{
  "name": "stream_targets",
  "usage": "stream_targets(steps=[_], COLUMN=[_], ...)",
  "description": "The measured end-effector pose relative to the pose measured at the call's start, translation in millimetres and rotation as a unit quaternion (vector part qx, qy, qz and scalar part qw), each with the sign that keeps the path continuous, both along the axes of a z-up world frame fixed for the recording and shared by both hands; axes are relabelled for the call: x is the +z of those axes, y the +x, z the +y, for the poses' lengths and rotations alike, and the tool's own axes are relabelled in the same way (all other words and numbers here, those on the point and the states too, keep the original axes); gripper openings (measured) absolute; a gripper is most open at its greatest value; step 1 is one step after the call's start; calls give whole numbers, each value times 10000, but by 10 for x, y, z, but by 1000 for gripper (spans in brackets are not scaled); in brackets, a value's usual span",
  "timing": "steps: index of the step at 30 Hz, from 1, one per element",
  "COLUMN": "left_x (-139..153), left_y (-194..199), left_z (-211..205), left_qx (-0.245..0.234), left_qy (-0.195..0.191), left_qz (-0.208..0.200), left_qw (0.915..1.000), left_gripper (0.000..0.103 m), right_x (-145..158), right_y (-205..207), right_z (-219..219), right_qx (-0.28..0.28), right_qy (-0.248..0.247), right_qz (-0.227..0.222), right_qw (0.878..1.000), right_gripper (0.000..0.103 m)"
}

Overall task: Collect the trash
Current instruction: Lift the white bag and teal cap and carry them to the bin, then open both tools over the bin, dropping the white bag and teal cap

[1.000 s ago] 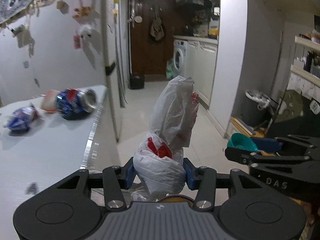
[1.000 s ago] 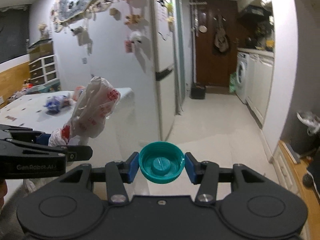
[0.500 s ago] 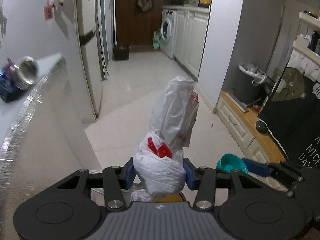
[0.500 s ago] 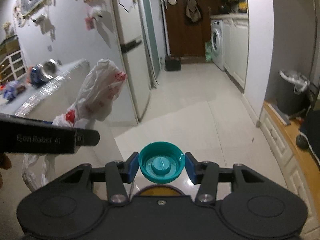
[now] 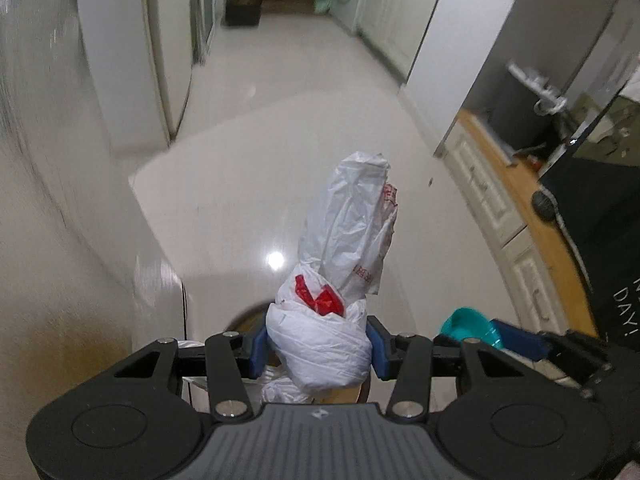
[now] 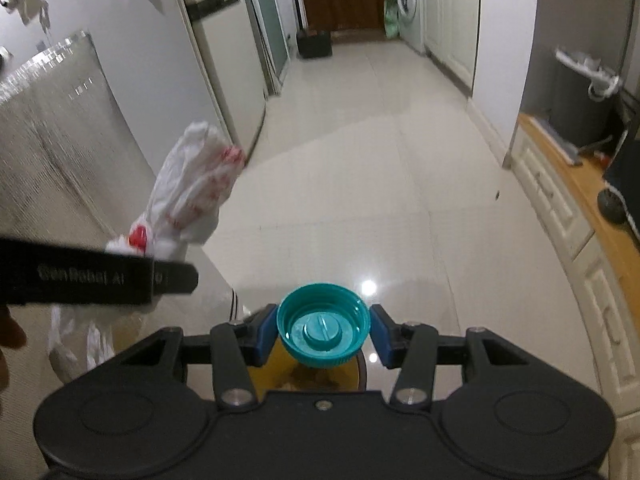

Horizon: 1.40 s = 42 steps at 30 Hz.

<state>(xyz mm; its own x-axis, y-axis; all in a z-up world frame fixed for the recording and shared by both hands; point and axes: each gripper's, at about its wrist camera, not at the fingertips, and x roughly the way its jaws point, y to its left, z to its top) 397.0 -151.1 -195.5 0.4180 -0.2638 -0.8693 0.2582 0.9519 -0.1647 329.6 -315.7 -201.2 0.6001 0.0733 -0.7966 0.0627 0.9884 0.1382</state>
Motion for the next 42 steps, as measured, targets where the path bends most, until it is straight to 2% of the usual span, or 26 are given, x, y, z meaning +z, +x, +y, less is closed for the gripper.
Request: stream_targets(steps=[7, 11, 15, 22, 24, 26, 32, 38, 42], left_x=[-702, -957, -1124, -1302, -1332, -1350, -1392, -1466, -1477], left_y=[89, 147, 194, 251, 270, 287, 308, 291, 270], left_z=[200, 292, 298, 300, 298, 293, 289, 381, 457], left_qx=[180, 248, 269, 309, 325, 325, 269, 355, 465], left_qy=[-49, -63, -1, 33, 119, 274, 665, 915, 984], left_qz=[821, 1168, 1351, 1409, 1387, 1345, 1281, 1353, 1358], left_qw=[9964, 9928, 9905, 9895, 9897, 9900, 9892, 9859, 9847], left_gripper=[49, 49, 49, 51, 59, 72, 83, 86, 90], right_x=[-391, -570, -694, -879, -917, -952, -1008, -1069, -1032], right_y=[132, 188, 238, 312, 315, 311, 364, 407, 410], right_z=[30, 37, 59, 102, 97, 77, 85, 133, 114], right_qx=[150, 245, 302, 419, 422, 428, 448, 510, 531], right_qy=[12, 80, 141, 85, 73, 91, 104, 102, 153], right_qz=[566, 779, 906, 1130, 1171, 1194, 1257, 1282, 1022], right_qw=[9983, 9966, 9953, 9927, 9922, 9919, 9910, 9904, 9932], right_gripper=[50, 50, 50, 50, 50, 50, 50, 50, 50])
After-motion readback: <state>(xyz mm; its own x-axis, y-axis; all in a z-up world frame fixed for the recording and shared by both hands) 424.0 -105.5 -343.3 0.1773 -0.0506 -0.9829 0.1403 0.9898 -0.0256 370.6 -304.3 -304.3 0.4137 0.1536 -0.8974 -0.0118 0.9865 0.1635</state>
